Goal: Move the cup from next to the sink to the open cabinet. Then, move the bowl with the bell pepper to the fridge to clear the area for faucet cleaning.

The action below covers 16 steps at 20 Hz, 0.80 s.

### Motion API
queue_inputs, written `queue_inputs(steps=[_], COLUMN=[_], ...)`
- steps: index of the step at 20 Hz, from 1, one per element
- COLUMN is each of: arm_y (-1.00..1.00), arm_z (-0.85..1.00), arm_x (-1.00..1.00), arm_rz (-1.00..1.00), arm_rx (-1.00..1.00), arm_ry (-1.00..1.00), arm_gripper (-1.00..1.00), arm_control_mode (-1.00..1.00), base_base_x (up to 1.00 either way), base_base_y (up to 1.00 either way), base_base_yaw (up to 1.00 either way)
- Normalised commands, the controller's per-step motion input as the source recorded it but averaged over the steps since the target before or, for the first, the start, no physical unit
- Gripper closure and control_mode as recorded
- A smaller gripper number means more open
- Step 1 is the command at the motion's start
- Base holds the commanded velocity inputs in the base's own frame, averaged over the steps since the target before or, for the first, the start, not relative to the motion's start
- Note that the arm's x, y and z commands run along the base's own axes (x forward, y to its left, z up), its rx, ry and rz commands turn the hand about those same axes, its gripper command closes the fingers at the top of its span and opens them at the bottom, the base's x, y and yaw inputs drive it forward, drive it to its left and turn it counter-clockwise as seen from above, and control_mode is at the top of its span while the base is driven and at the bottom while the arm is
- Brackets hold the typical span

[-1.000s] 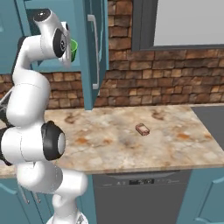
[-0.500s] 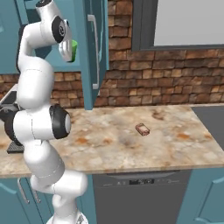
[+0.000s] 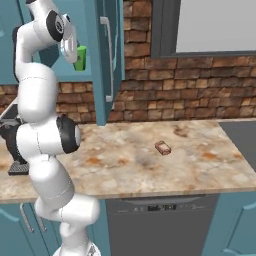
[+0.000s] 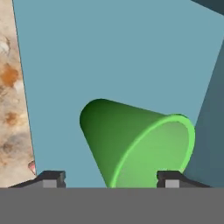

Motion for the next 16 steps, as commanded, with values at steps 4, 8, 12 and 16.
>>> queue_inputs(steps=[4,8,12,16], arm_y=[-0.08,-0.19,-0.29,-0.40], arm_z=[0.06,-0.51,-1.00,-1.00], arm_x=[-0.67,-1.00,-1.00,-1.00], arm_rz=[0.00,0.00,-0.01,-0.07], arm_rx=[-0.01,0.00,-0.02,-0.02], arm_ry=[-0.22,-0.28,-0.17,-0.02], arm_gripper=[-1.00,-1.00,-1.00,-1.00], arm_control_mode=[-1.00,-1.00,-1.00,-1.00], base_base_x=[0.00,0.00,0.00,0.00], base_base_y=[0.00,0.00,0.00,0.00], base_base_yaw=[0.00,0.00,0.00,0.00])
